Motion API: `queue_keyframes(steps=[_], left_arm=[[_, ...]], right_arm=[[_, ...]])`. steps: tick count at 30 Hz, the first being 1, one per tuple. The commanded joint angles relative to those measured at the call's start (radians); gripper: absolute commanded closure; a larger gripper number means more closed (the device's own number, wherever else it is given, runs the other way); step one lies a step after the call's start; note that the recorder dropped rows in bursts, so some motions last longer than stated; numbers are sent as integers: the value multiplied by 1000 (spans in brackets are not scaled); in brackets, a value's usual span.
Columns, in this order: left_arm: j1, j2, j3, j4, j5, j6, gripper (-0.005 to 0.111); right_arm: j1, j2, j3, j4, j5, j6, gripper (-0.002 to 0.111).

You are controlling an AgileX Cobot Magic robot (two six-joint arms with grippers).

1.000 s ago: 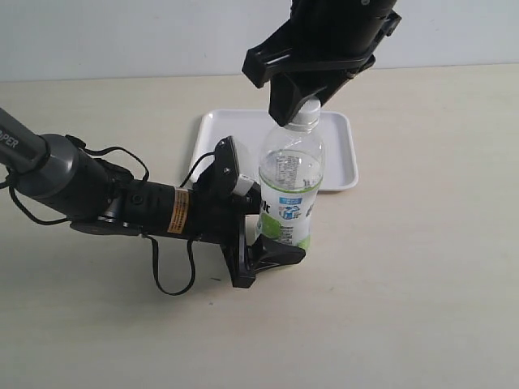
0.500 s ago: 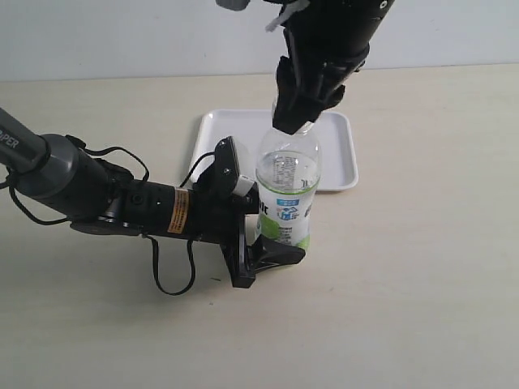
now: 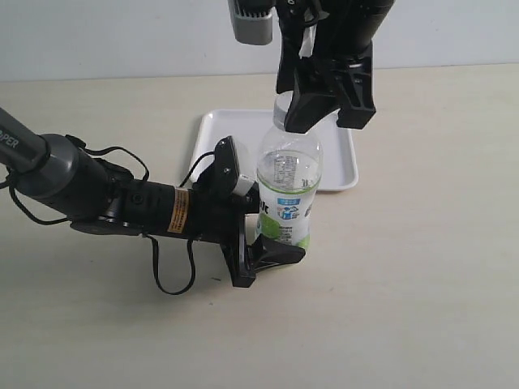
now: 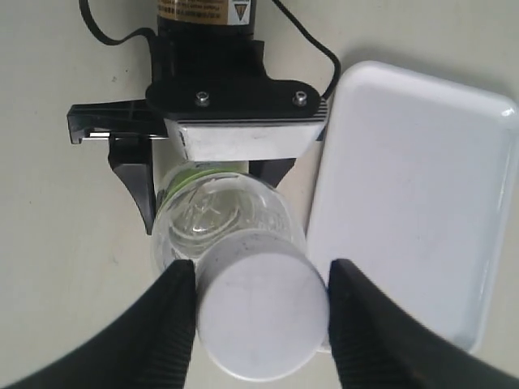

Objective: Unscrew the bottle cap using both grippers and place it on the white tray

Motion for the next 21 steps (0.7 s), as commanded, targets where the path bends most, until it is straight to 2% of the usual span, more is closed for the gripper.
queue_keyframes(steps=[1, 4, 14, 21], left_arm=[[-4, -16, -5, -6, -36, -1, 107], [-4, -16, -5, -6, -36, -1, 107], [-4, -16, -5, -8, -36, 4, 107], [-4, -16, -5, -8, -36, 4, 107]], right_arm=[[3, -5, -8, -32, -15, 19, 62], [3, -5, -8, -29, -15, 56, 54], [3, -18, -8, 7, -15, 142, 39], [3, -64, -8, 37, -15, 197, 38]])
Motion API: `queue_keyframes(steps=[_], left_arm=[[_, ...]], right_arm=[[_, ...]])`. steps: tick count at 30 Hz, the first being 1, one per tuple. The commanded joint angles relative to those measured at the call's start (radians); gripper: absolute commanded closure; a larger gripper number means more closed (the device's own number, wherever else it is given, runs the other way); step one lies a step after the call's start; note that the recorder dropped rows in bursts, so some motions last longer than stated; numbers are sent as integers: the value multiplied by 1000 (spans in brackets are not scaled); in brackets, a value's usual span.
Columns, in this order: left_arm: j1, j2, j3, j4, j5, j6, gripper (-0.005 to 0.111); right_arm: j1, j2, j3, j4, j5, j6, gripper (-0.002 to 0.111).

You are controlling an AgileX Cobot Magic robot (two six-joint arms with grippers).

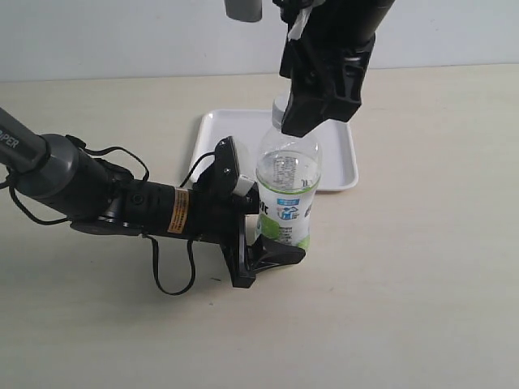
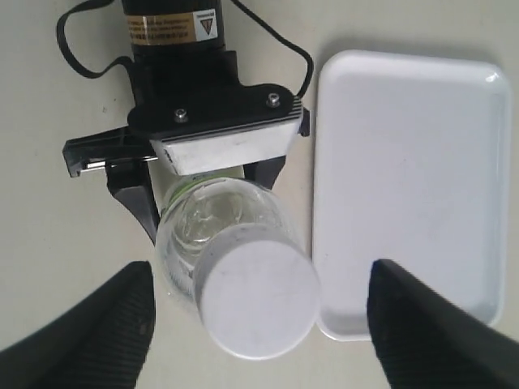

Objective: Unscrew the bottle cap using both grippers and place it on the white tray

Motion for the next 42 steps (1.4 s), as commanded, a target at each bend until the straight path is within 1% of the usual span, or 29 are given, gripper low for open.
queue_keyframes(steps=[1, 4, 6, 7, 8, 9, 11, 13, 15, 19, 21, 35, 42], left_arm=[[-4, -16, -5, -8, -36, 4, 107], [-4, -16, -5, -8, -36, 4, 107], [-4, -16, -5, -8, -36, 4, 107], [-4, -16, -5, -8, -36, 4, 107], [-4, -16, -5, -8, -36, 4, 107], [-4, -16, -5, -8, -36, 4, 107], [-4, -16, -5, -8, -36, 4, 107], [-4, -16, -5, -8, -36, 4, 107], [-4, -16, -5, -8, -36, 4, 107], [-4, -16, -5, -8, -36, 4, 107], [-4, -16, -5, -8, -36, 4, 107], [-4, -16, -5, -8, -36, 2, 107], [-4, -16, -5, -8, -36, 2, 107]], right_arm=[[0, -48, -8, 47, -7, 24, 38], [0, -72, -8, 97, -7, 56, 38], [0, -82, -8, 137, -19, 133, 38], [0, -84, -8, 144, -37, 217, 38], [0, -86, -8, 136, -64, 359, 38], [0, -86, -8, 106, -89, 517, 38], [0, -78, -8, 14, -106, 923, 38], [0, -63, -8, -52, -75, 1028, 38], [0, -46, -8, -59, -44, 1064, 38], [0, -15, -8, 34, -20, 1073, 38], [0, -1, -8, 52, -20, 1073, 38], [0, 39, -11, 30, -7, 1073, 38], [0, 29, -11, -23, -7, 1073, 38]])
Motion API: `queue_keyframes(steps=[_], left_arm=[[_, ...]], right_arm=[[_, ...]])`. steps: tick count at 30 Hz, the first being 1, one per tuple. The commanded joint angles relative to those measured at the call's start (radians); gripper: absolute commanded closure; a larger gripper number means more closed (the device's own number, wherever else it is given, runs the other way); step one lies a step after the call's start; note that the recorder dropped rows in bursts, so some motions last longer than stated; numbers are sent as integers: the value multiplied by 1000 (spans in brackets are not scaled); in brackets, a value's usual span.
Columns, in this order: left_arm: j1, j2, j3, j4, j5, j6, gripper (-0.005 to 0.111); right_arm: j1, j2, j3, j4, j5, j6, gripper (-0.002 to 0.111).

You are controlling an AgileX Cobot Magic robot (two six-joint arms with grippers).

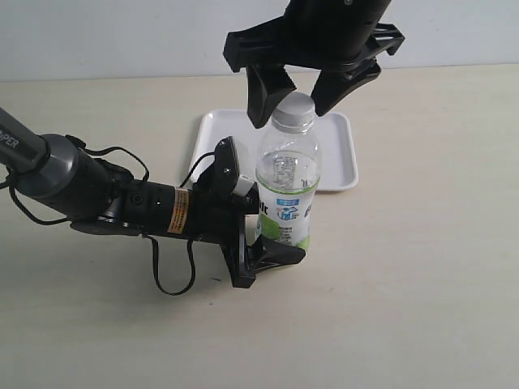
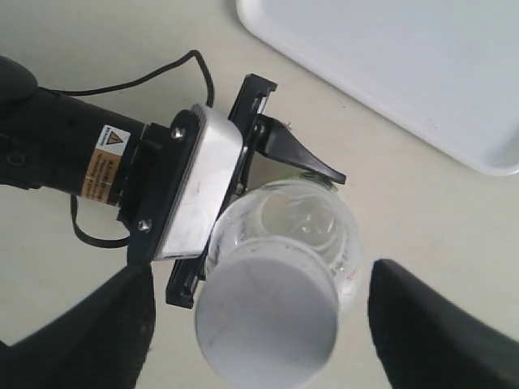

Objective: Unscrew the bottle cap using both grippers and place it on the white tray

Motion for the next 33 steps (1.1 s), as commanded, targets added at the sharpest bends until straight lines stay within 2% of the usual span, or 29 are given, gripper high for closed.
queue_keyframes(steps=[1, 6, 12, 33], left_arm=[[-4, -16, -5, -10, -36, 2, 107], [-4, -16, -5, -10, -36, 0, 107], [-4, -16, -5, -10, -36, 0, 107], [-4, -16, -5, -10, -36, 0, 107]], right_arm=[[-2, -16, -11, -26, -2, 1, 38], [-2, -33, -11, -37, -2, 1, 38], [-2, -33, -11, -37, -2, -7, 47], [-2, -16, -11, -47, -2, -33, 49]])
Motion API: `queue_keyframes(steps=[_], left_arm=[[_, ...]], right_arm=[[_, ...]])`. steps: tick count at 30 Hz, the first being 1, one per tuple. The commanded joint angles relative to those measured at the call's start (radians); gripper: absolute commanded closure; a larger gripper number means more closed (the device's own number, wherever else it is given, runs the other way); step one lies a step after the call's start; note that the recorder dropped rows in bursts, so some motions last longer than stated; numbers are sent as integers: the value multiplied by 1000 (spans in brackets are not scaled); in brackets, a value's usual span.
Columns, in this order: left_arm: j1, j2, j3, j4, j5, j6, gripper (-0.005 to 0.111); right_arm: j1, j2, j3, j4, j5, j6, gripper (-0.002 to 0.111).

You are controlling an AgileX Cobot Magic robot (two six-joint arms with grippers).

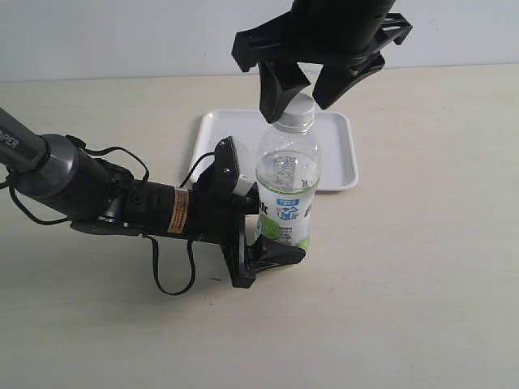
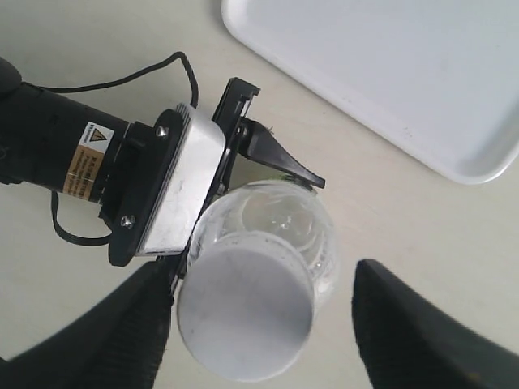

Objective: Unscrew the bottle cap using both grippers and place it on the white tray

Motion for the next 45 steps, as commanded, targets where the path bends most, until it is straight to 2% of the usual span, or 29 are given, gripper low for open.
queue_keyframes(steps=[1, 3, 8, 14, 30, 35, 45], left_arm=[[-4, -16, -5, -10, -36, 0, 107], [-4, -16, -5, -10, -36, 0, 107], [-4, -16, -5, -10, -36, 0, 107], [-4, -16, -5, -10, -36, 0, 107], [-4, -16, -5, -10, -45, 5, 107], [-4, -16, -5, -10, -45, 8, 107], [-4, -16, -5, -10, -45, 16, 107]], right_arm=[[-2, -1, -11, -12, -2, -9, 51], [-2, -1, -11, -12, -2, -9, 58], [-2, -1, -11, -12, -2, -12, 83], [-2, -1, -11, -4, -2, -163, 108], [-2, -5, -11, 6, -2, -1029, 108], [-2, -5, -11, 6, -2, -1129, 108], [-2, -48, -11, 6, -2, -1133, 108]])
